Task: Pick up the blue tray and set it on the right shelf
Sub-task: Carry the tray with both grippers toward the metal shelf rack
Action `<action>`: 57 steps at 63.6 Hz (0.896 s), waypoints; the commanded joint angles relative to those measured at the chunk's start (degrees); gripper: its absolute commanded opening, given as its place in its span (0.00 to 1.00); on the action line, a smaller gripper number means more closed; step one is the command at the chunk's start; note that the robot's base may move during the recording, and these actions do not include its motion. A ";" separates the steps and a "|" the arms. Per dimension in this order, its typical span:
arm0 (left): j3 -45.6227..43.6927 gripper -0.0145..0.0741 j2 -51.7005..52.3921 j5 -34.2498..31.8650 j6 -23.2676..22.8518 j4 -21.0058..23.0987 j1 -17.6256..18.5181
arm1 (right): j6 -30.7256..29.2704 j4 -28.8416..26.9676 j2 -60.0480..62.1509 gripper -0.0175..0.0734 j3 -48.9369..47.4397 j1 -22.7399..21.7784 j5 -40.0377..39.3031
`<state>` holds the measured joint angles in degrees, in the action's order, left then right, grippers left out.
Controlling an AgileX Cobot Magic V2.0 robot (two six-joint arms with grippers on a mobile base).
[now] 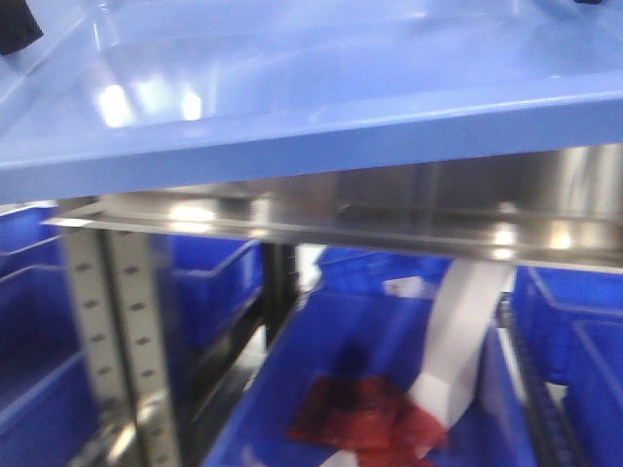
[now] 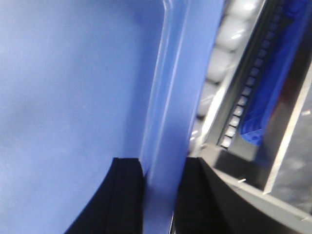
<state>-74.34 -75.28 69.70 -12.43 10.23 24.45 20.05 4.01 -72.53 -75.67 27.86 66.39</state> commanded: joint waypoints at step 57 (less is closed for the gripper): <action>-1.26 0.11 1.55 0.70 2.17 -0.33 0.50 | -1.64 1.93 1.83 0.26 -1.57 -0.30 -2.94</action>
<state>-74.34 -75.28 69.70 -12.32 10.31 24.45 20.05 4.01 -72.53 -75.67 27.86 66.39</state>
